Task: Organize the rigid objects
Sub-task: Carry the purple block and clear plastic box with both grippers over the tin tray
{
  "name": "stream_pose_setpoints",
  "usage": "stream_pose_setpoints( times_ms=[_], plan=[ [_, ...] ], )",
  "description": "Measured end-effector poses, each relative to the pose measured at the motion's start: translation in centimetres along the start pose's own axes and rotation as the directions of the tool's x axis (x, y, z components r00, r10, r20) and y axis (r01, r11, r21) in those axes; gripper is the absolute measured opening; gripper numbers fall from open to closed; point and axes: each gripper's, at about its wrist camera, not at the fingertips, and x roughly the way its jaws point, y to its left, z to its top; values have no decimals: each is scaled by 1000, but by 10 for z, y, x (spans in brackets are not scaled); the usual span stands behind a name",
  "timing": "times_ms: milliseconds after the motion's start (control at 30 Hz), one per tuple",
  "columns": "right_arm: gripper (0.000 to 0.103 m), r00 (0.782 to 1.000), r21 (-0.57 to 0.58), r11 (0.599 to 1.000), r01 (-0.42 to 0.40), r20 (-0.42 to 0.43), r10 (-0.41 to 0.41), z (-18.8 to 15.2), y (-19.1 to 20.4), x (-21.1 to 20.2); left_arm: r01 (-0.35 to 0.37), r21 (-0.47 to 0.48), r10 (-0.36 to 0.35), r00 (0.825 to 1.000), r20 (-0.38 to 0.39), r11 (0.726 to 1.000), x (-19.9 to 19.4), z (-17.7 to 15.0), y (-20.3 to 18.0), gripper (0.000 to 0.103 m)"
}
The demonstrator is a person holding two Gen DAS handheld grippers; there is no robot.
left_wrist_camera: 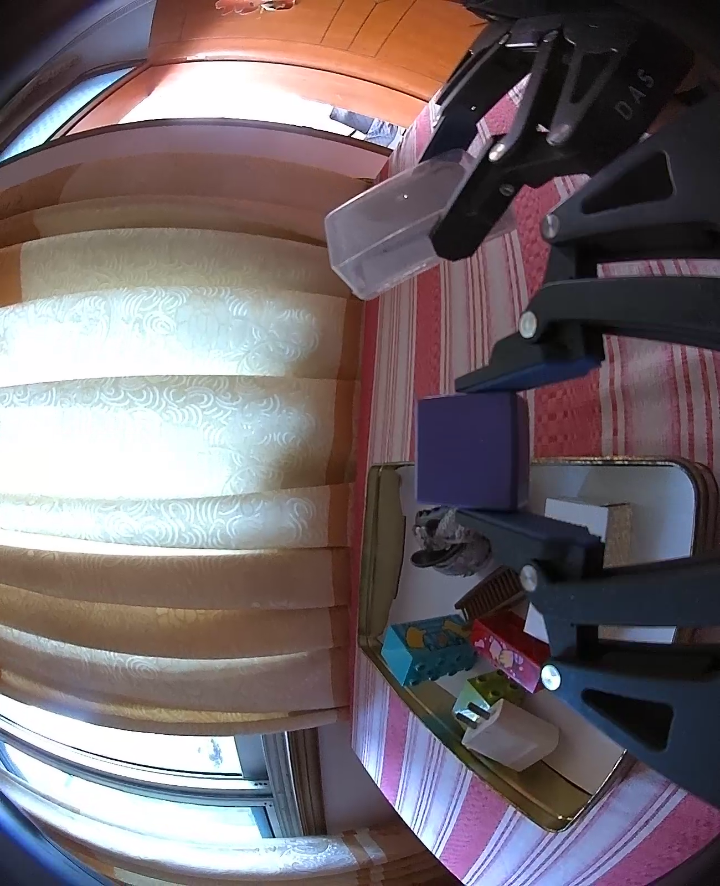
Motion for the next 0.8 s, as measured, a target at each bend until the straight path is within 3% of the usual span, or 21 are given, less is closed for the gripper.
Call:
stream_pose_setpoints(
  times_ms=[800],
  plan=[
    [57,996,-12,997,-74,-41,74,3,25,19,-39,-40,39,999,-6,998,-3,-1,34,39]
  ],
)
